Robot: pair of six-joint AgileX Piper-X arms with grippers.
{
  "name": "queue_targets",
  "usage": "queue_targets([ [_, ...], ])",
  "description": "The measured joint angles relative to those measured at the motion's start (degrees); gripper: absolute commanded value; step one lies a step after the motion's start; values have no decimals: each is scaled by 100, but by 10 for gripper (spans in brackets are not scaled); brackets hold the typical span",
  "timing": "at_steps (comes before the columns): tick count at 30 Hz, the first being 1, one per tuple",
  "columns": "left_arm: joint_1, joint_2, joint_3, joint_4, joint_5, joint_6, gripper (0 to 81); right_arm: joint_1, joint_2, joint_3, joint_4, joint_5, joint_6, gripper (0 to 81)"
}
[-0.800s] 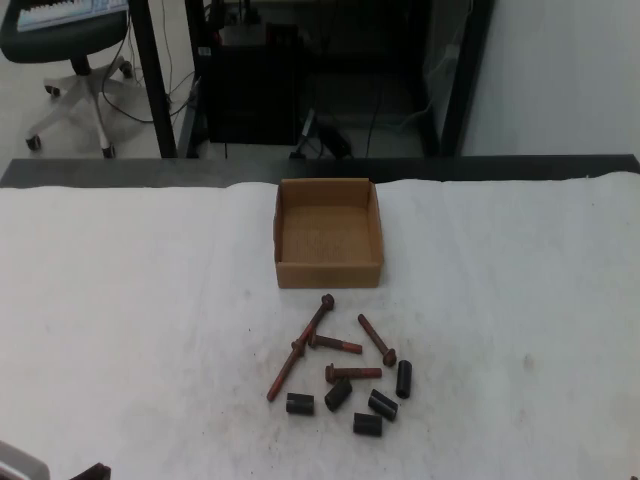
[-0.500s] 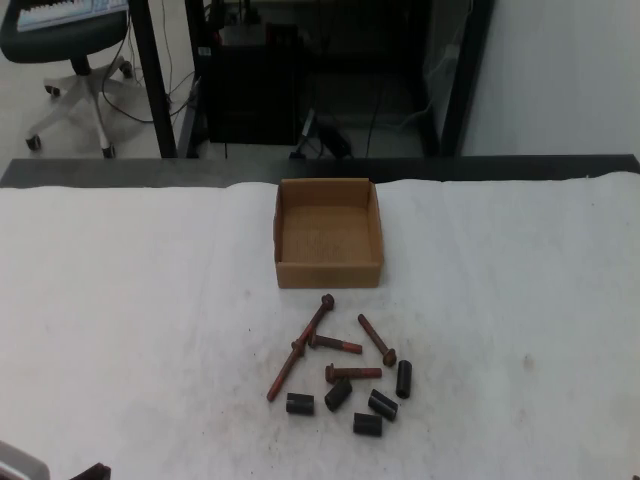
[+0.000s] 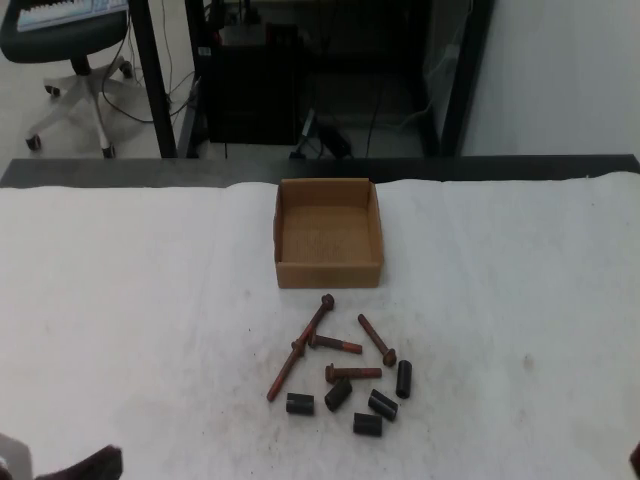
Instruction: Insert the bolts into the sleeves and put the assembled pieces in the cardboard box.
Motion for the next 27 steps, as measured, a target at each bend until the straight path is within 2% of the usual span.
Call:
queue_targets([
  [3, 0, 0, 0, -460, 457, -630, 3, 0, 0, 0, -564, -621, 1116, 8],
  [6, 0, 0, 0, -909, 708, -842, 3, 0, 5, 0, -1124, -955, 1541, 8],
  [14, 0, 0, 0, -1225, 803, -913, 3, 0, 5, 0, -1957, -1414, 1717, 8],
  [22, 0, 0, 0, -1239, 888, -957, 3, 0, 5, 0, -2279, -1591, 1777, 8],
  [27, 0, 0, 0, -1358, 1045, -1340, 3, 0, 5, 0, -2287, -1924, 2040, 8],
])
